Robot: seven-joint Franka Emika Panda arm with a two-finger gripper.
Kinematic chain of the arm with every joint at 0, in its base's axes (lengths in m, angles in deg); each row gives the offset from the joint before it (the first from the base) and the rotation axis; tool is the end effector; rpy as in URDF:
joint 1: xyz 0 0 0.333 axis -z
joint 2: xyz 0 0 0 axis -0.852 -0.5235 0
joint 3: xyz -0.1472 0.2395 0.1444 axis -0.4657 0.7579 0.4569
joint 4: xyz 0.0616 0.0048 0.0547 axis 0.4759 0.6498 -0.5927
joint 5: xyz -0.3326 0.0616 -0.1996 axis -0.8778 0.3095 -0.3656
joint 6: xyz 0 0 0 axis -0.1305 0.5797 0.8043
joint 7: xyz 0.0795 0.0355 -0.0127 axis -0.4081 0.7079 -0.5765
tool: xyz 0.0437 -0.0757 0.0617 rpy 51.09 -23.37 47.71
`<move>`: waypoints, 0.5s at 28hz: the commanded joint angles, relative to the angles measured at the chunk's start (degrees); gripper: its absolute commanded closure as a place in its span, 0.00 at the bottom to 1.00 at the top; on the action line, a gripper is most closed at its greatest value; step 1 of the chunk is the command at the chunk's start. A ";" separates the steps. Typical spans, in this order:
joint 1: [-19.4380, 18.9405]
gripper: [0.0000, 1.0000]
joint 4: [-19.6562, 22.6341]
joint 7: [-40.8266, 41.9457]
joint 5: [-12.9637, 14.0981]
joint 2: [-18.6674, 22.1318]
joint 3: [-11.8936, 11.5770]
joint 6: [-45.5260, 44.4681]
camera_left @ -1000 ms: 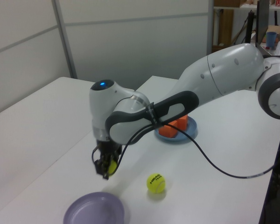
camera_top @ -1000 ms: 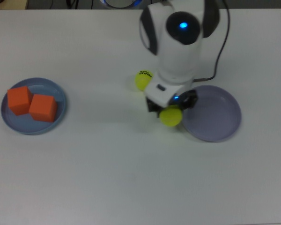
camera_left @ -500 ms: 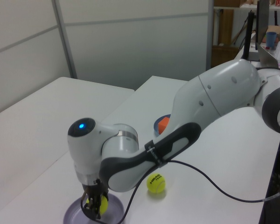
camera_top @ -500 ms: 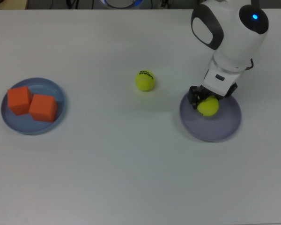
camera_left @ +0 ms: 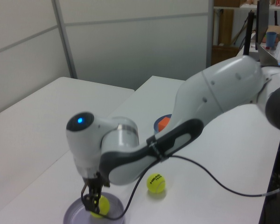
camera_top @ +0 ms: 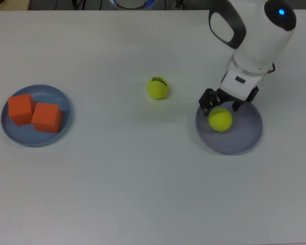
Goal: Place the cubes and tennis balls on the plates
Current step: 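Carry the tennis ball onto the lavender plate and lower it, then open the gripper, move to the other tennis ball and grasp it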
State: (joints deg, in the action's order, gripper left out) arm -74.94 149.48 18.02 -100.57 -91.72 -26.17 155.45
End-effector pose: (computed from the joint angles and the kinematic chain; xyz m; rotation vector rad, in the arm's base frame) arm 0.6124 0.3293 0.3751 2.9542 0.4650 0.1663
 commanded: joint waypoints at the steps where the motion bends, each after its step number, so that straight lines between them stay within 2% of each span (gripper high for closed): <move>1: 1.82 0.00 1.90 -0.36 3.02 6.93 -0.58 -5.03; 3: 2.96 0.00 1.90 -0.35 5.91 8.07 -0.58 -6.09; 4: 4.19 0.00 1.90 -0.27 8.71 8.86 -0.58 -7.31; 5: 4.90 0.00 1.90 -0.18 9.79 9.30 -0.58 -7.93; 8: 7.53 0.00 2.68 0.26 12.51 10.45 -0.49 -10.39; 11: 8.77 0.00 4.00 0.96 13.92 11.33 -0.49 -12.06; 14: 11.58 0.00 7.43 3.33 15.68 12.91 -0.05 -12.68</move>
State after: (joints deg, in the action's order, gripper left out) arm -66.16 150.89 18.77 -87.91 -82.06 -26.54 143.42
